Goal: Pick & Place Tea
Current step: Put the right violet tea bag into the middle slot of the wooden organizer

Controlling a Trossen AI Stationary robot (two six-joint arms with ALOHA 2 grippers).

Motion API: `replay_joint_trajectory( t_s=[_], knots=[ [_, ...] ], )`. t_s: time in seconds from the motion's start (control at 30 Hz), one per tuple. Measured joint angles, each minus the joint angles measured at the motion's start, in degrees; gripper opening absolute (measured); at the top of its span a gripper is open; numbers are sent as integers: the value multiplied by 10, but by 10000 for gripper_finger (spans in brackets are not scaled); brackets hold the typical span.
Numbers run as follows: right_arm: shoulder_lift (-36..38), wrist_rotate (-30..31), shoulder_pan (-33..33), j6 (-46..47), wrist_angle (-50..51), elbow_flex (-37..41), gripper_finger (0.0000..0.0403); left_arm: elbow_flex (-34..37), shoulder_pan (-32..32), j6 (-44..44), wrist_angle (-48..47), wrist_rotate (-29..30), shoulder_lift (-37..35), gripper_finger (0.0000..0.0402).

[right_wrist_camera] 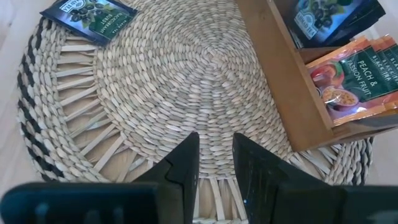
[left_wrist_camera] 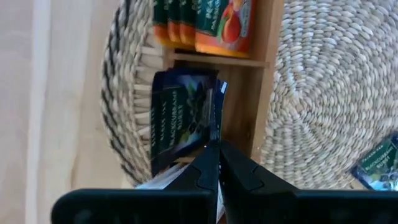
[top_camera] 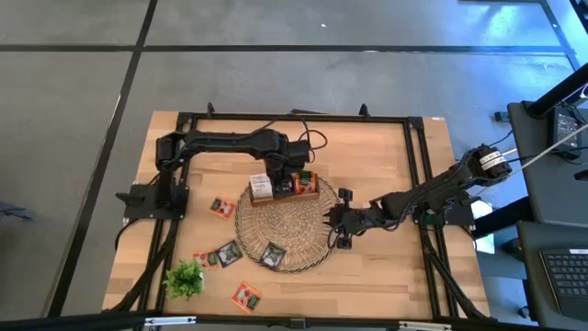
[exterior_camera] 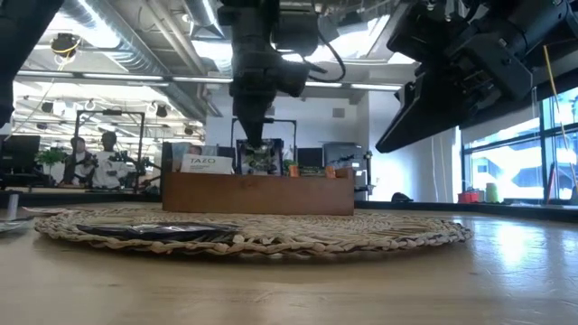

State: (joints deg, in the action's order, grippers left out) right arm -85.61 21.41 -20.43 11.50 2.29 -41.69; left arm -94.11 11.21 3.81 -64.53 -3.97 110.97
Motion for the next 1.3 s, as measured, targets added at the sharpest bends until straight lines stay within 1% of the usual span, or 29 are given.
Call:
replay_joint_trajectory(
  t_s=[0.1,0.23,0.4,0.5,0.63,0.83,0.97,1.13,1.3],
  knots=[
    [0,0,0,2,1,0,100,0,-2,-7,1,6,4,2],
    [0,0,0,3,2,0,100,0,-1,-15,-1,33,7,2],
    [0,0,0,3,2,0,100,0,-1,-16,-1,39,7,6],
    [0,0,0,2,2,0,100,0,-3,-16,-1,67,7,22],
    [0,0,0,3,2,0,100,0,-4,-16,-1,98,7,53],
    [0,0,0,4,2,0,100,0,-5,-16,-4,100,2,95],
    [0,0,0,4,2,0,100,-24,-14,5,-40,100,-11,110],
    [0,0,0,7,-14,7,100,-24,-57,55,-45,93,-48,119],
    [-1,-1,0,8,-88,47,100,-24,-153,98,-31,94,-68,120]
  ],
)
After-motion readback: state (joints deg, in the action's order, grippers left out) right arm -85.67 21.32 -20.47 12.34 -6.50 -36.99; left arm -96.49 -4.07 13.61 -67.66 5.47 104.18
